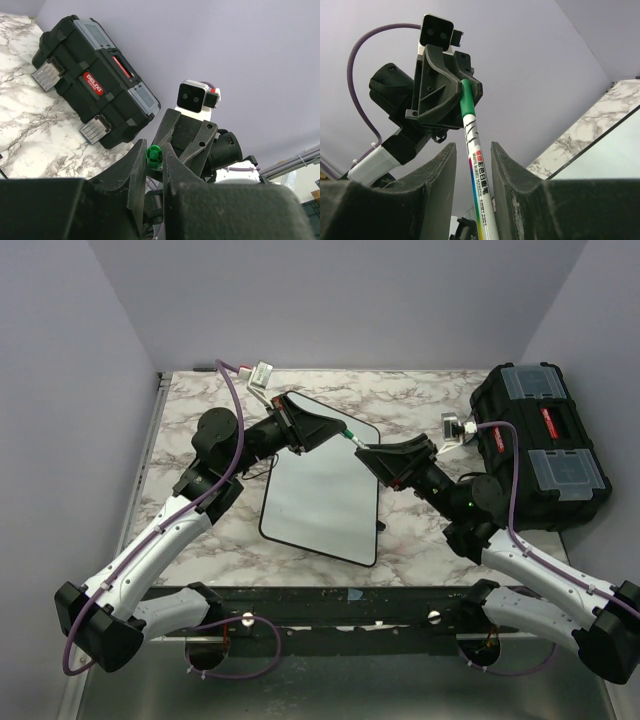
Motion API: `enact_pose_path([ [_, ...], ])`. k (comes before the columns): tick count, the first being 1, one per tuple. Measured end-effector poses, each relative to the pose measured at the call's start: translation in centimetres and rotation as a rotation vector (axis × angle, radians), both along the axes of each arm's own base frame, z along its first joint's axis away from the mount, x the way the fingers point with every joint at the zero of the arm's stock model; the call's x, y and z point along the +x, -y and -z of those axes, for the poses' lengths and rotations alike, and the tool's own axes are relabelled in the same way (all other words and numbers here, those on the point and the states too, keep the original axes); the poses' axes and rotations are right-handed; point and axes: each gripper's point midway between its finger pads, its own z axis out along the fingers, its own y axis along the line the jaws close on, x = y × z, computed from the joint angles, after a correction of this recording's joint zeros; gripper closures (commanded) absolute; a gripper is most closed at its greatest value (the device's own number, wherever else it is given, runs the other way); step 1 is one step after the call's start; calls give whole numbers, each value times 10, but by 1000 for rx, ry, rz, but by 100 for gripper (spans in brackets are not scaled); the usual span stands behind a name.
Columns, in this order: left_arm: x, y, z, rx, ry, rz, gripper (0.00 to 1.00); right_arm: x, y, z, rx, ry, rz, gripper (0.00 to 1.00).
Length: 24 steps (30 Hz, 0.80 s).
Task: Write a sentence on the whiteboard
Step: Open the whiteboard marker from the pen cap.
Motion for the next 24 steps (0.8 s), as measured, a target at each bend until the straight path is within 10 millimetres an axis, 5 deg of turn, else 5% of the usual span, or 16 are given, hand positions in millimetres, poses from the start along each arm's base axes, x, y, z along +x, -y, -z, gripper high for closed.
enact_pose_path([
  [24,1,-1,-4,-26,2,-16,100,-5,1,-12,45,30,-21,72],
])
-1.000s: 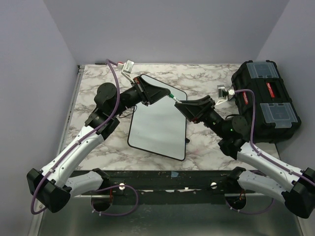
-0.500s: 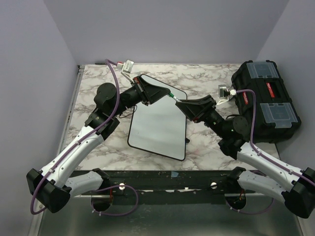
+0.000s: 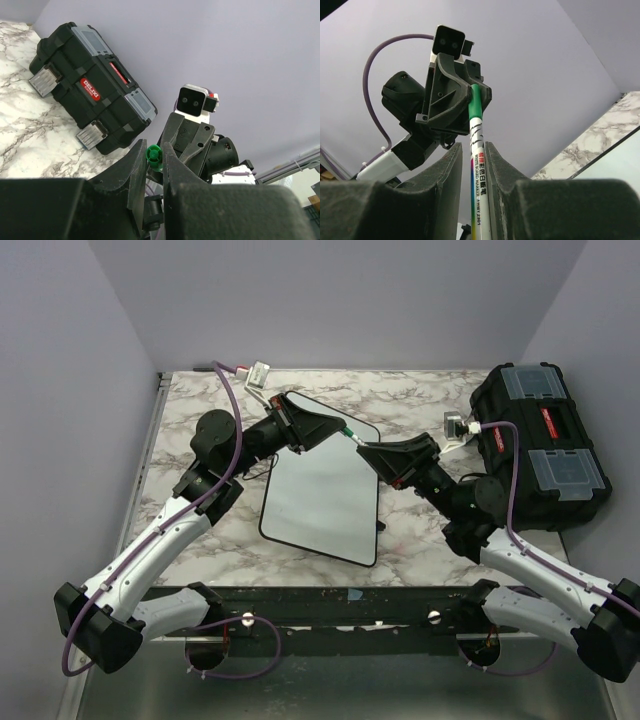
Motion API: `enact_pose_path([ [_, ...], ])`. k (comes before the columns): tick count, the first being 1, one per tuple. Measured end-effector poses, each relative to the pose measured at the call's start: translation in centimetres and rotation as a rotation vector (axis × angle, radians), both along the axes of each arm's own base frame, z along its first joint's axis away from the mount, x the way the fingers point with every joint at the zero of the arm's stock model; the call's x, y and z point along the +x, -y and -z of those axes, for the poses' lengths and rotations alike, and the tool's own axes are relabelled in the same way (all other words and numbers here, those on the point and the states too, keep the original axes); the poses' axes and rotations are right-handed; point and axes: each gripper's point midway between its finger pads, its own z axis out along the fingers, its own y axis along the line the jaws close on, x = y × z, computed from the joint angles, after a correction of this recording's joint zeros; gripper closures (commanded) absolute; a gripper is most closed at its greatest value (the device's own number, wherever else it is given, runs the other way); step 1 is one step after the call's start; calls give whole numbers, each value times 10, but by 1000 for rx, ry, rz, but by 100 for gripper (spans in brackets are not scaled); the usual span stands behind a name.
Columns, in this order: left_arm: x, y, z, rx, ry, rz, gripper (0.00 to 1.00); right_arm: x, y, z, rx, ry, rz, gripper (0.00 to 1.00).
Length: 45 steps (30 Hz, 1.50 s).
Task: Write a sentence on the whiteboard
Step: Open the whiteboard marker from the pen cap.
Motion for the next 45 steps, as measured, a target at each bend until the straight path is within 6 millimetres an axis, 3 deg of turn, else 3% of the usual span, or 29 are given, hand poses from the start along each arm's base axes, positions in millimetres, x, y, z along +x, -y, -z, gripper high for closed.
enact_pose_path([
  [8,-1,-1,-2,-11,7,-1,100,-2,1,-4,14,15,-4,76],
  [13,-2,-1,-4,-20,11,0,100,-2,2,-5,18,17,-2,99],
  [23,-3,1,2,-16,-5,6,100,-4,4,3,17,14,2,99],
  [31,-5,10,14,33,-49,55,100,-13,18,15,13,-7,27,99],
  [35,18,-2,9,29,-53,-17,100,-17,30,20,18,-18,59,99],
  [40,48,-9,23,34,-108,-94,100,-40,52,-10,88,68,71,99],
  [45,65,1,41,56,-171,-100,100,-50,72,-21,111,96,127,99],
])
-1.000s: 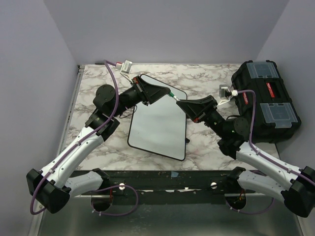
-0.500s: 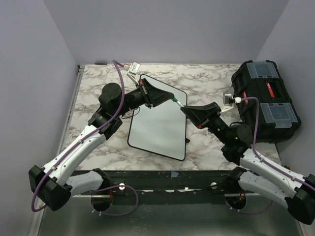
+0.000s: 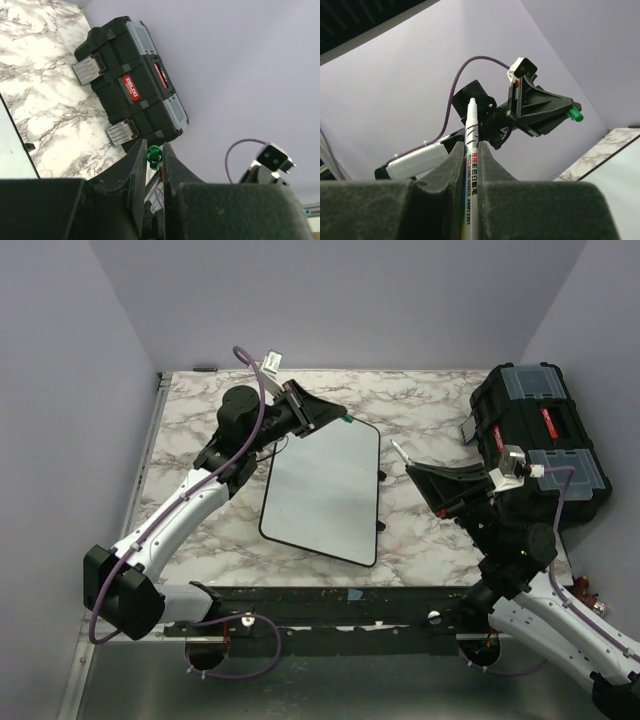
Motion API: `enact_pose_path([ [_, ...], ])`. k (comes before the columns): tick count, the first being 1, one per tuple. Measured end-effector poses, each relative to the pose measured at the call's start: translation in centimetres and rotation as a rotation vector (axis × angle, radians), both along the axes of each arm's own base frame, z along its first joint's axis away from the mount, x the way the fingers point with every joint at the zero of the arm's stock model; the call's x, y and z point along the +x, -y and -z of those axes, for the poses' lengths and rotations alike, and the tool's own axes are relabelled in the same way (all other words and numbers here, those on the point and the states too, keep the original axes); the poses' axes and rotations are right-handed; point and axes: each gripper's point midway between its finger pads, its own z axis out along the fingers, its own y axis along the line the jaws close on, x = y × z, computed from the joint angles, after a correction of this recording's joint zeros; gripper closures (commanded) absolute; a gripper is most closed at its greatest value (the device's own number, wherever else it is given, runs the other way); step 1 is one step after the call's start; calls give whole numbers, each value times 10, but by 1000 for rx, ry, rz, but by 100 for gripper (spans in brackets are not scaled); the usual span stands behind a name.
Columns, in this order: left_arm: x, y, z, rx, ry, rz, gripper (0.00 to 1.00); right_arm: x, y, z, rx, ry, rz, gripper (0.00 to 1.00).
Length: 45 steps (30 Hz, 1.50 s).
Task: Write a sentence on the whiteboard
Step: Open the whiteboard marker from the pen cap, then place the pen cap at the center of the board.
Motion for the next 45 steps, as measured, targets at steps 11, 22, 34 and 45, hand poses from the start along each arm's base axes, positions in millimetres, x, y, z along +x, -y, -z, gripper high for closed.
enact_pose_path([
  [11,16,87,78,145,-136,145,100,0,22,-50,-67,45,148,99],
  [22,2,185,180,420,-189,243,100,21,21,-36,-188,-58,227,99],
  [34,0,205,306,770,-278,192,100,18,40,-18,-220,-143,280,99],
  [45,6,198,331,860,-291,142,43,18,42,-11,-235,-186,280,99],
])
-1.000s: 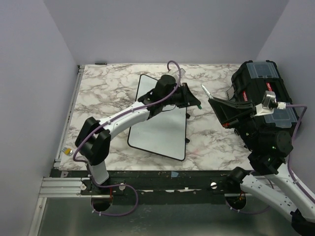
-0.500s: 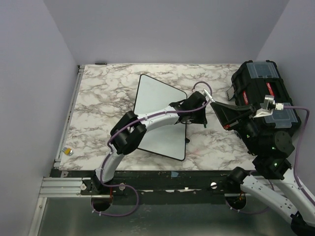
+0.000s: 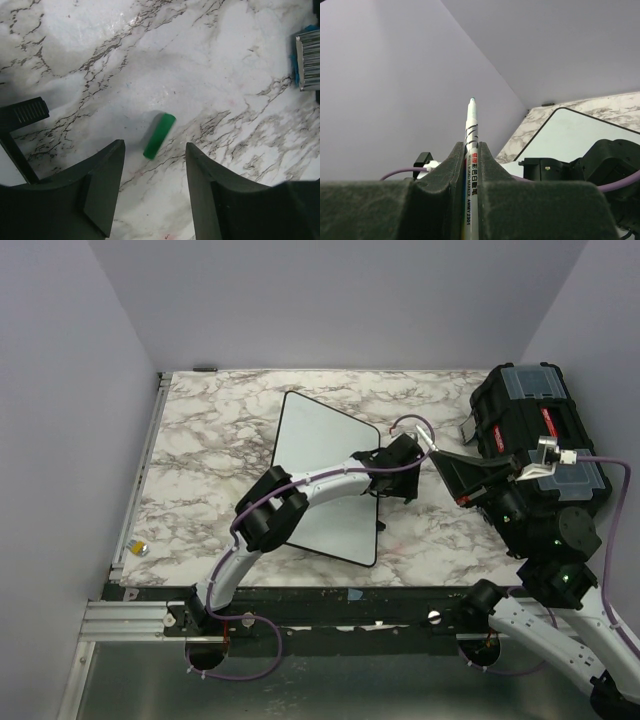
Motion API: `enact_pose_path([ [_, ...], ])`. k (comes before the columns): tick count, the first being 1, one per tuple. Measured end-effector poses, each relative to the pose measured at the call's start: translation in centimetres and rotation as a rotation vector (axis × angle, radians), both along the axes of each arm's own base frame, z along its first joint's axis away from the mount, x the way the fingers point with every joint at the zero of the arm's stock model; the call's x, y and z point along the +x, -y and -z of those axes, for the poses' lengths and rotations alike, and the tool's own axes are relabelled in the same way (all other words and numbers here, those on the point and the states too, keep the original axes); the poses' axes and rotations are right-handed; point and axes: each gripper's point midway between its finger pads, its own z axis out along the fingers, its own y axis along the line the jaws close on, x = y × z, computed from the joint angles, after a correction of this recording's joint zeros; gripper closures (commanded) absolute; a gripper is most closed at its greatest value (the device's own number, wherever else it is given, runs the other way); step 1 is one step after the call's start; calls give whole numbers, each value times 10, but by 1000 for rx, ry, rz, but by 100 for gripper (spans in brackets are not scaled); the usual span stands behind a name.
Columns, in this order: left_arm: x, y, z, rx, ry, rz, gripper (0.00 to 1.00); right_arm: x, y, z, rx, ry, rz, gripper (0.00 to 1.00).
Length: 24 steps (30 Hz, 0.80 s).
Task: Write a sentence on the whiteboard
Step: Place the pen cap at the center of the board.
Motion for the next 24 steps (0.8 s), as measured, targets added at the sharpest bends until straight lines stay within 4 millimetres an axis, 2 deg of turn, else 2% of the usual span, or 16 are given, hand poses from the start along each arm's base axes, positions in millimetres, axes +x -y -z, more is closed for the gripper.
enact_pose_path([
  [6,-3,-13,16,57,-7,-24,42,-1,1,3,2,-17,-4,99],
  [15,-20,-37,19,116,-8,-49,42,-1,1,5,1,-26,-2,99],
  [21,-31,-51,21,159,15,-24,34,0,1,6,3,-32,0,99],
  [24,-32,-62,22,199,40,-8,33,0,1,7,3,-37,-1,99],
])
